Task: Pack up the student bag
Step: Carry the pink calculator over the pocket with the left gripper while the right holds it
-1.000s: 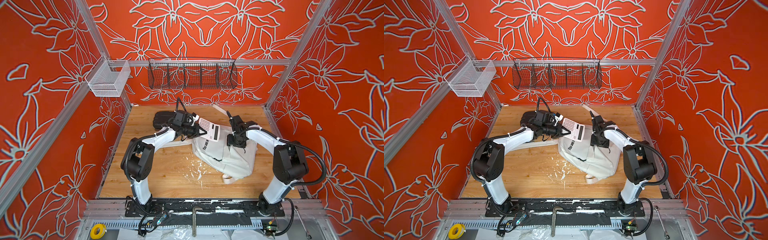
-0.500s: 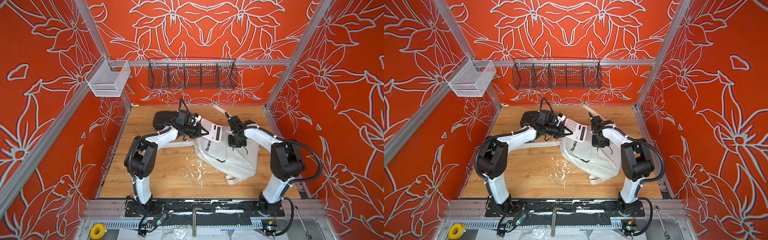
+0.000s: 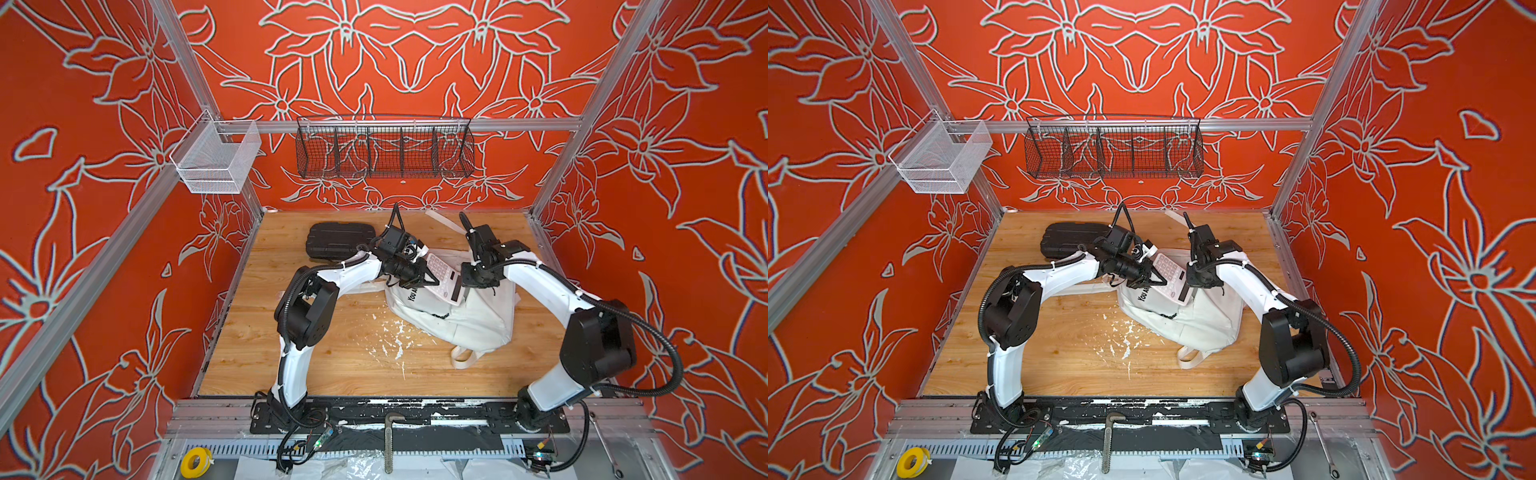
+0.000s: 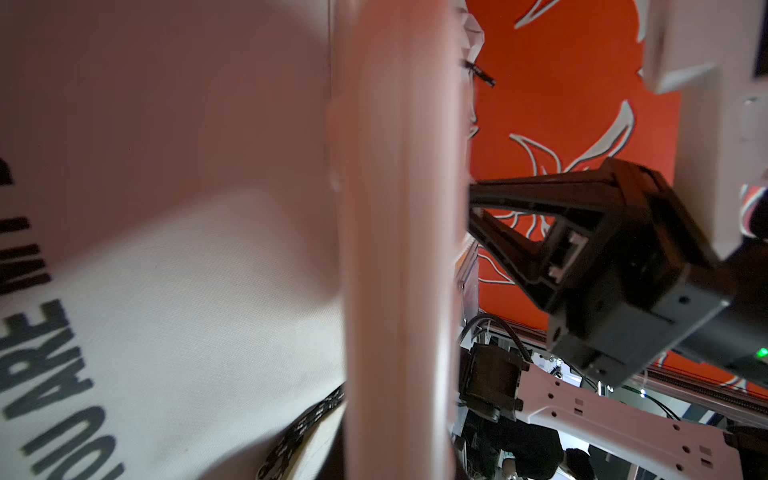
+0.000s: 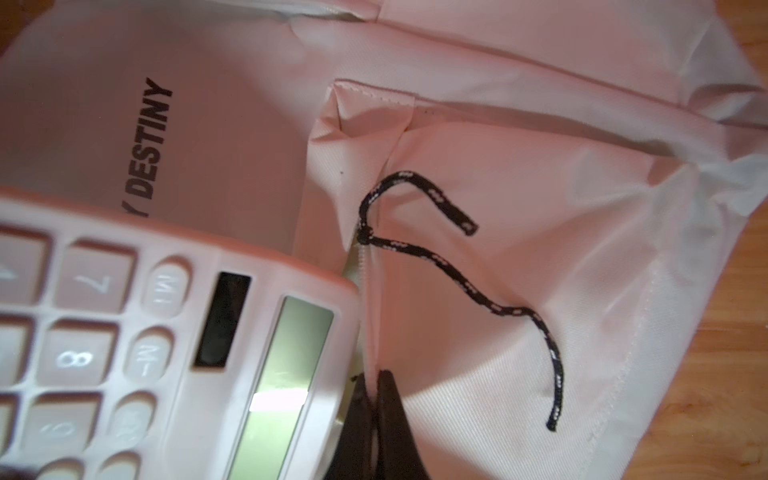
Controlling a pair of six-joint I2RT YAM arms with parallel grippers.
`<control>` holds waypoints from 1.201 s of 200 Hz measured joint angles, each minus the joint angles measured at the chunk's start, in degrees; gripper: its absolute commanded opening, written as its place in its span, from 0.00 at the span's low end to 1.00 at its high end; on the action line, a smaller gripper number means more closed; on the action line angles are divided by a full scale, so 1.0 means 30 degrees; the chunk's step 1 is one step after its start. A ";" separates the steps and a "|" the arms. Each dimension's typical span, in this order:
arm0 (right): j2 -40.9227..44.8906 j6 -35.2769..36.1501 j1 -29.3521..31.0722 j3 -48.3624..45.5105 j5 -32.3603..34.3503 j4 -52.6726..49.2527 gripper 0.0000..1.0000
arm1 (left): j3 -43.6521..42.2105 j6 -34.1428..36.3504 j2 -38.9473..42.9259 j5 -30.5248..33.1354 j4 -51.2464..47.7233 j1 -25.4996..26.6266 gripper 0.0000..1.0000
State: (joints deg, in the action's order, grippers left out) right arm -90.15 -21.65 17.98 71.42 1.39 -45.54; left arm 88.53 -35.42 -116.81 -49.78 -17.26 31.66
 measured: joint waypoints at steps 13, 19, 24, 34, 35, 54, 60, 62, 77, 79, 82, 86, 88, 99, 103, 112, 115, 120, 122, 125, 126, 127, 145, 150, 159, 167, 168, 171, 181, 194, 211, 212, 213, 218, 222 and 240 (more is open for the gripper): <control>0.0408 0.0087 0.0000 -0.0342 -0.0393 0.0291 0.00 | 0.0510 0.0233 -0.0109 -0.0066 -0.0597 0.0087 0.00; 0.0546 0.0153 0.0000 -0.0430 -0.0619 0.0437 0.00 | 0.0772 0.0313 -0.0153 -0.0058 -0.0845 0.0131 0.00; 0.0619 0.0204 0.0000 -0.0444 -0.0743 0.0503 0.00 | 0.0984 0.0357 -0.0197 -0.0036 -0.1064 0.0189 0.00; 0.0699 0.0299 0.0000 -0.0459 -0.0969 0.0656 0.00 | 0.1450 0.0364 -0.0299 0.0255 -0.1566 0.0313 0.00; 0.0707 0.0313 -0.0007 -0.0459 -0.1005 0.0685 0.00 | 0.1479 0.0364 -0.0306 0.0284 -0.1603 0.0321 0.00; 0.0729 0.0532 -0.0095 -0.0546 -0.1515 0.0969 0.00 | 0.2135 0.0299 -0.0576 0.0940 -0.2390 0.0466 0.00; 0.0729 0.0576 -0.0124 -0.0619 -0.1668 0.1042 0.00 | 0.2317 0.0291 -0.0670 0.1144 -0.2616 0.0503 0.00; 0.0729 0.0583 -0.0124 -0.0634 -0.1712 0.1064 0.00 | 0.2382 0.0277 -0.0699 0.1231 -0.2696 0.0525 0.00; 0.0729 0.0583 -0.0124 -0.0736 -0.1960 0.1137 0.00 | 0.2783 0.0277 -0.0838 0.1778 -0.3300 0.0678 0.00; 0.0729 0.0583 -0.0124 -0.0743 -0.1989 0.1144 0.00 | 0.2827 0.0284 -0.0838 0.1916 -0.3410 0.0699 0.00; 0.0729 0.0576 -0.0124 -0.0743 -0.2040 0.1151 0.00 | 0.2871 0.0291 -0.0838 0.2055 -0.3512 0.0750 0.00; 0.0729 0.0561 -0.0124 -0.0758 -0.2127 0.1173 0.00 | 0.2922 0.0284 -0.0838 0.2237 -0.3621 0.0809 0.00; 0.0729 0.0546 -0.0124 -0.0758 -0.2157 0.1173 0.00 | 0.2936 0.0277 -0.0838 0.2419 -0.3650 0.0852 0.00; 0.0729 0.0415 -0.0124 -0.0765 -0.2302 0.1209 0.00 | 0.2958 0.0240 -0.0787 0.2943 -0.3679 0.1071 0.00; 0.0714 0.0313 -0.0131 -0.0765 -0.2382 0.1224 0.00 | 0.2914 0.0204 -0.0743 0.3264 -0.3643 0.1188 0.00; 0.0648 0.0124 -0.0160 -0.0758 -0.2616 0.1217 0.00 | 0.2710 0.0073 -0.0612 0.3847 -0.3490 0.1413 0.00; 0.0583 0.0051 -0.0168 -0.0729 -0.2703 0.1202 0.00 | 0.2623 0.0015 -0.0532 0.4116 -0.3432 0.1508 0.00; 0.0452 -0.0058 -0.0182 -0.0663 -0.2834 0.1151 0.00 | 0.2492 -0.0066 -0.0452 0.4466 -0.3344 0.1617 0.00; 0.0408 -0.0087 -0.0189 -0.0634 -0.2892 0.1137 0.00 | 0.2426 -0.0124 -0.0386 0.4670 -0.3279 0.1683 0.00; 0.0306 -0.0146 -0.0204 -0.0583 -0.2973 0.1115 0.00 | 0.2339 -0.0160 -0.0321 0.4911 -0.3220 0.1749 0.00; 0.0255 -0.0168 -0.0204 -0.0561 -0.3031 0.1100 0.00 | 0.2324 -0.0175 -0.0306 0.5005 -0.3206 0.1770 0.00; 0.0226 -0.0182 -0.0204 -0.0546 -0.3067 0.1093 0.00 | 0.2273 -0.0204 -0.0270 0.5136 -0.3184 0.1821 0.00; -0.0554 -0.0481 -0.0233 -0.0044 -0.3628 0.0838 0.00 | 0.1690 -0.0364 0.0270 0.6943 -0.2820 0.2266 0.00; -0.0714 -0.0517 -0.0233 0.0073 -0.3708 0.0772 0.00 | 0.1435 -0.0481 0.0466 0.7373 -0.2623 0.2390 0.00; -0.0954 -0.0568 -0.0233 0.0291 -0.3898 0.0692 0.00 | 0.0889 -0.0648 0.0852 0.8080 -0.2171 0.2565 0.00; -0.1042 -0.0612 -0.0233 0.0357 -0.4029 0.0699 0.00 | 0.0299 -0.0860 0.1268 0.8655 -0.1632 0.2637 0.00; -0.1042 -0.0619 -0.0233 0.0357 -0.4044 0.0699 0.00 | 0.0160 -0.0940 0.1355 0.8772 -0.1472 0.2667 0.00; -0.1056 -0.0648 -0.0233 0.0357 -0.4109 0.0707 0.00 | -0.0036 -0.0998 0.1457 0.8896 -0.1304 0.2703 0.00; -0.1056 -0.0743 -0.0240 0.0357 -0.4313 0.0699 0.00 | -0.0969 -0.1355 0.2004 0.9326 -0.0386 0.2798 0.00; -0.1056 -0.0896 -0.0291 0.0357 -0.4641 0.0765 0.00 | -0.2055 -0.1756 0.2557 0.9726 0.0758 0.2871 0.00; -0.1056 -0.1035 -0.0415 0.0357 -0.4983 0.0896 0.00 | -0.3169 -0.2178 0.2973 0.9916 0.2215 0.2892 0.00; -0.1064 -0.1035 -0.0423 0.0357 -0.4998 0.0903 0.00 | -0.3242 -0.2208 0.2994 0.9923 0.2324 0.2900 0.00; -0.1064 -0.1042 -0.0437 0.0357 -0.5013 0.0911 0.00 | -0.3279 -0.2222 0.3002 0.9923 0.2390 0.2892 0.00; -0.1100 -0.1056 -0.0474 0.0357 -0.5093 0.0947 0.00 | -0.3475 -0.2302 0.3024 0.9930 0.2732 0.2900 0.00; -0.1144 -0.1064 -0.0510 0.0357 -0.5151 0.0969 0.00 | -0.3628 -0.2361 0.3024 0.9930 0.3038 0.2900 0.00; -0.1479 -0.1122 -0.0656 0.0481 -0.5479 0.0976 0.00 | -0.4240 -0.2514 0.3024 1.0025 0.4146 0.2994 0.00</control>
State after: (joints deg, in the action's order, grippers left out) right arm -94.59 -25.02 16.01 72.86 -15.05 -42.61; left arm 75.81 -42.96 -107.74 -19.70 -4.82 40.64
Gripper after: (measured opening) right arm 0.047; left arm 0.142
